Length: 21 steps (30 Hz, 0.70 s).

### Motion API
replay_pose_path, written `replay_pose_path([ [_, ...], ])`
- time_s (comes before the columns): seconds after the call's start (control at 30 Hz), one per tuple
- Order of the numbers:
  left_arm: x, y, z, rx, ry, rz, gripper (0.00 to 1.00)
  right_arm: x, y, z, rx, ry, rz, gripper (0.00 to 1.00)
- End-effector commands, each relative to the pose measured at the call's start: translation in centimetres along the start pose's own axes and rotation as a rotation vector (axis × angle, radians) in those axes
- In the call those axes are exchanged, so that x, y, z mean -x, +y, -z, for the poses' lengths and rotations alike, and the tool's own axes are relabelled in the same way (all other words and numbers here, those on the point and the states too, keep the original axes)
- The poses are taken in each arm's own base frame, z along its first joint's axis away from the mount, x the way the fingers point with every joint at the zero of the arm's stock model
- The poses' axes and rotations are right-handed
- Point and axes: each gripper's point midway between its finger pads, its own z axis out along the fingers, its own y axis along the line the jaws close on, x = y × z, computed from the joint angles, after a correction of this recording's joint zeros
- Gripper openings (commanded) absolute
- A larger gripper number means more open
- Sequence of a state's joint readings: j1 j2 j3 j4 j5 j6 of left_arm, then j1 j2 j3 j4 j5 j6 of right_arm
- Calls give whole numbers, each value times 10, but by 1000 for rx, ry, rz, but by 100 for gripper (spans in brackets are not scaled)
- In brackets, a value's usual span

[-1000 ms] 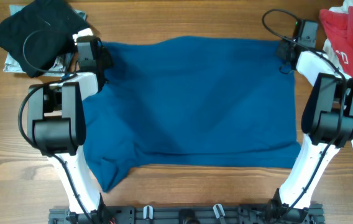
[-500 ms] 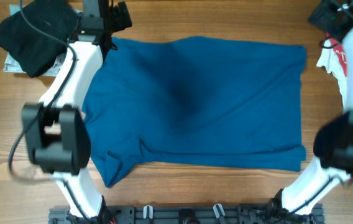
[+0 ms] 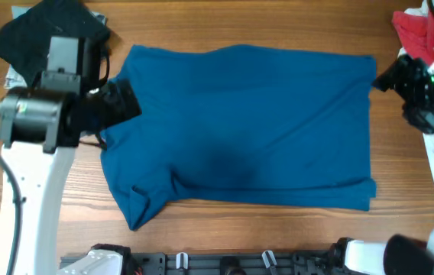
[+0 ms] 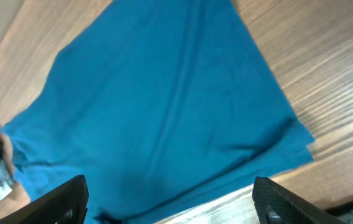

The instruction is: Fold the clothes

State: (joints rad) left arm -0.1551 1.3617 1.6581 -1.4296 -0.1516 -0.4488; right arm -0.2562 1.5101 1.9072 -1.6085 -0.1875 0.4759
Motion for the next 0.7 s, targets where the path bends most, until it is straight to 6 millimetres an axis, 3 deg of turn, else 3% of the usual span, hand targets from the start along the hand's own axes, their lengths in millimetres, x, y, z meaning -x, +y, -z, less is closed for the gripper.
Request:
replay_pose_path([
  [0.0, -25, 13, 32, -52, -2, 110, 100, -34, -10, 39, 46, -105, 4, 92],
  [0.03, -36, 14, 36, -69, 25, 116, 100, -44, -15, 41, 48, -108, 7, 98],
  [0.1, -62, 14, 32, -98, 104, 112, 100, -68, -29, 33, 35, -83, -1, 100],
  [0.17, -111, 17, 4, -109, 277, 109, 100, -91, -46, 12, 8, -32, -12, 100],
  [0.27, -163, 3, -37, -183, 488, 132, 100, -105, -59, -21, -24, 37, -26, 100],
  [0.37, -194, 4, -71, -185, 581, 150, 100, -117, -63, -46, -25, 117, -41, 100],
  [0.43, -205, -2, -93, -185, 578, 186, 100, -118, -63, -62, -15, 140, -46, 100],
  [0.53, -199, -11, -112, -168, 525, 218, 98, -114, -65, -77, -17, 143, -50, 100],
  [0.67, -200, -40, -141, -167, 523, 149, 94, -115, -69, -94, -40, 185, -57, 100],
])
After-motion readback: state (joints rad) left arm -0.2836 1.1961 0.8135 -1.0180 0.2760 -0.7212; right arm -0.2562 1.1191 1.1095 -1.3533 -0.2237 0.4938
